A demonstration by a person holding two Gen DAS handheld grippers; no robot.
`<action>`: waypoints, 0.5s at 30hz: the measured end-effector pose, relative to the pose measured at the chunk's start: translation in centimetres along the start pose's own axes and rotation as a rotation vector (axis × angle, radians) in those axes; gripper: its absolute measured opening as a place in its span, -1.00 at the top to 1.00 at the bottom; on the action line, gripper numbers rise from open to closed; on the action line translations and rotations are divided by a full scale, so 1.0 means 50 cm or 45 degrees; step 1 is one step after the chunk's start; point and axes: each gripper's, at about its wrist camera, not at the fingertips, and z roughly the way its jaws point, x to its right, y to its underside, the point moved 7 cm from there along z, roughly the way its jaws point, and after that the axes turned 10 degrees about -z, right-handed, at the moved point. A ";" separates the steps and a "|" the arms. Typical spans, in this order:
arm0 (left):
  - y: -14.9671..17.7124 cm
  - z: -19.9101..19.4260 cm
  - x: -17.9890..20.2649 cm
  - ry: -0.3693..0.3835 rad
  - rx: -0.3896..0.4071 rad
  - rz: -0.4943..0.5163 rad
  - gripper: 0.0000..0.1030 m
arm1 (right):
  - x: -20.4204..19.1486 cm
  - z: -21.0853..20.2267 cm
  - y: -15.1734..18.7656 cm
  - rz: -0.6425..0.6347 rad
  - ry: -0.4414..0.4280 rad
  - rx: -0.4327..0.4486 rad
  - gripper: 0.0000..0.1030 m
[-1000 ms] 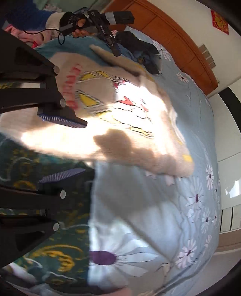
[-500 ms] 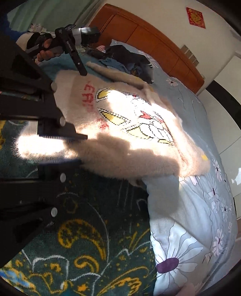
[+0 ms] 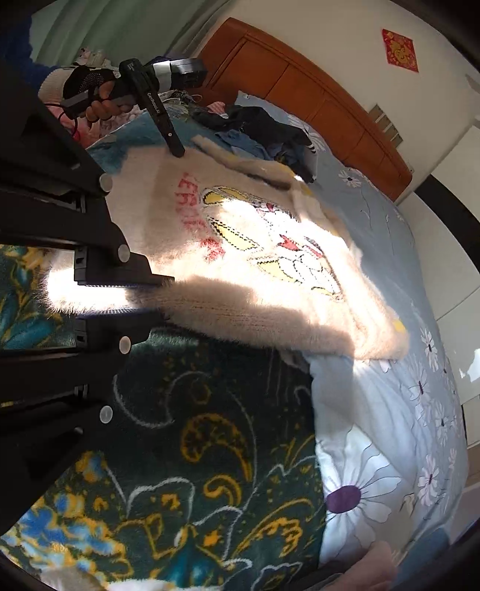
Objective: Fold clothes
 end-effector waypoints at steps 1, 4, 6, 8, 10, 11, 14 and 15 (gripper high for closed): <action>0.000 -0.006 -0.005 0.014 0.006 -0.001 0.77 | 0.001 0.006 0.001 -0.008 0.013 -0.009 0.82; -0.001 -0.025 -0.021 0.054 0.025 -0.007 0.69 | -0.010 0.008 -0.006 -0.077 0.049 -0.013 0.80; 0.002 -0.065 -0.045 0.068 0.055 -0.059 0.46 | -0.019 -0.001 -0.015 -0.139 0.084 0.002 0.66; -0.011 -0.097 -0.082 0.034 0.129 -0.123 0.01 | -0.027 -0.016 -0.022 -0.210 0.136 0.027 0.19; -0.041 -0.128 -0.142 -0.066 0.258 -0.220 -0.15 | -0.034 -0.031 -0.032 -0.266 0.182 0.052 0.03; -0.057 -0.146 -0.178 -0.125 0.328 -0.279 -0.16 | -0.036 -0.037 -0.040 -0.282 0.201 0.064 0.03; -0.102 -0.156 -0.294 -0.247 0.398 -0.554 -0.23 | -0.042 -0.048 -0.066 -0.308 0.242 0.098 0.02; -0.111 -0.147 -0.325 -0.238 0.382 -0.635 -0.23 | -0.044 -0.048 -0.075 -0.312 0.258 0.106 0.02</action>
